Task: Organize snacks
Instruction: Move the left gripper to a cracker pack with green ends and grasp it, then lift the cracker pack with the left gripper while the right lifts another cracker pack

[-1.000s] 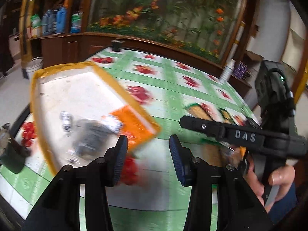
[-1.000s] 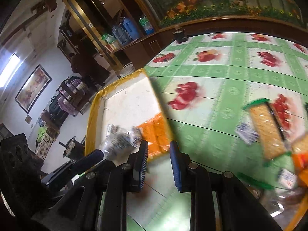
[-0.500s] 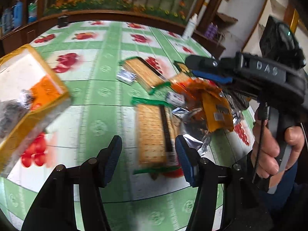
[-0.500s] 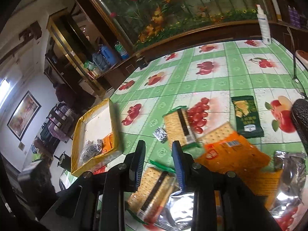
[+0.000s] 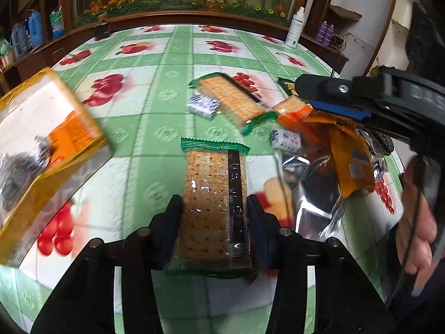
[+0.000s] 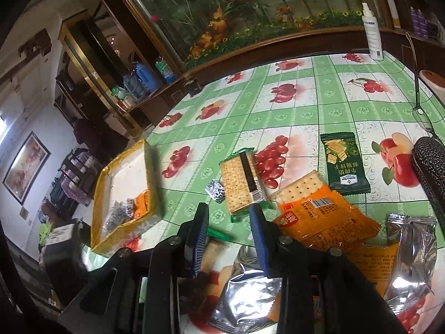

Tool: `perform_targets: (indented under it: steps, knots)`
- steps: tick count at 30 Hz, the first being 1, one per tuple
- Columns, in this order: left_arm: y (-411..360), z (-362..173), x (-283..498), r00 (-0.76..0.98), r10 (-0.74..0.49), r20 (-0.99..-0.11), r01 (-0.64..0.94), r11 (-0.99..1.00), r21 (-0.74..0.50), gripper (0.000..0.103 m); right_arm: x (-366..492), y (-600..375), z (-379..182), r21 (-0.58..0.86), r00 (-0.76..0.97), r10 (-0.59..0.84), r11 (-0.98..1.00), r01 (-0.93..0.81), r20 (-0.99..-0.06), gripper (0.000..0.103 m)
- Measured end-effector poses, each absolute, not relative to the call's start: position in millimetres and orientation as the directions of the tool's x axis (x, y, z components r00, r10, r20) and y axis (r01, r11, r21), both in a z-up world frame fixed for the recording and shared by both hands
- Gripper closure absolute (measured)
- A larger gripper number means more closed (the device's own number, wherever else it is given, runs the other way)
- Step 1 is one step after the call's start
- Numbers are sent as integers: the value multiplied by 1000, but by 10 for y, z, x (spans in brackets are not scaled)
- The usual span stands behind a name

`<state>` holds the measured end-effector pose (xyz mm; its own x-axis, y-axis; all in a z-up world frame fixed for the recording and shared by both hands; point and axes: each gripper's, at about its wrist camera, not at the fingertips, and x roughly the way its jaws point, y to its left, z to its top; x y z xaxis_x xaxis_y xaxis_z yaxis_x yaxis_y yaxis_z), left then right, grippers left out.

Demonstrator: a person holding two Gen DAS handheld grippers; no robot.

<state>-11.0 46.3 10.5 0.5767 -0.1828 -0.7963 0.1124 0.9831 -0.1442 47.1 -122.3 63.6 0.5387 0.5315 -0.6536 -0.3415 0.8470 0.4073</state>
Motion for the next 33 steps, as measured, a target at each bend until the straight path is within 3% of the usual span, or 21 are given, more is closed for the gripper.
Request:
perform_targets:
  steps: [5, 10, 14, 16, 18, 22, 33]
  knots:
    - [584, 103, -239, 591, -154, -791, 81, 988, -132, 58, 616, -1001, 560, 349, 512, 488, 870, -347, -707, 62]
    - [618, 94, -238, 594, -158, -789, 73, 987, -143, 58, 988, -599, 457, 183, 490, 332, 927, -328, -806, 60]
    - [601, 93, -226, 593, -161, -789, 73, 987, -146, 58, 1206, -389, 292, 76, 471, 235, 940, -332, -850, 48]
    - [596, 93, -224, 593, -162, -789, 74, 986, -147, 58, 1213, -343, 202, 59, 455, 222, 937, -345, -862, 48]
    - [596, 94, -225, 593, -162, -789, 74, 986, -146, 58, 1134, -297, 204, -17, 501, 182, 930, -367, -846, 55]
    - [656, 98, -234, 600, -190, -777, 69, 980, -187, 58, 1056, -484, 293, 124, 497, 297, 928, -350, -816, 55]
    - [755, 196, -325, 658, -218, -721, 60, 969, -238, 58, 800, -492, 607, 243, 546, 430, 892, -382, -719, 56]
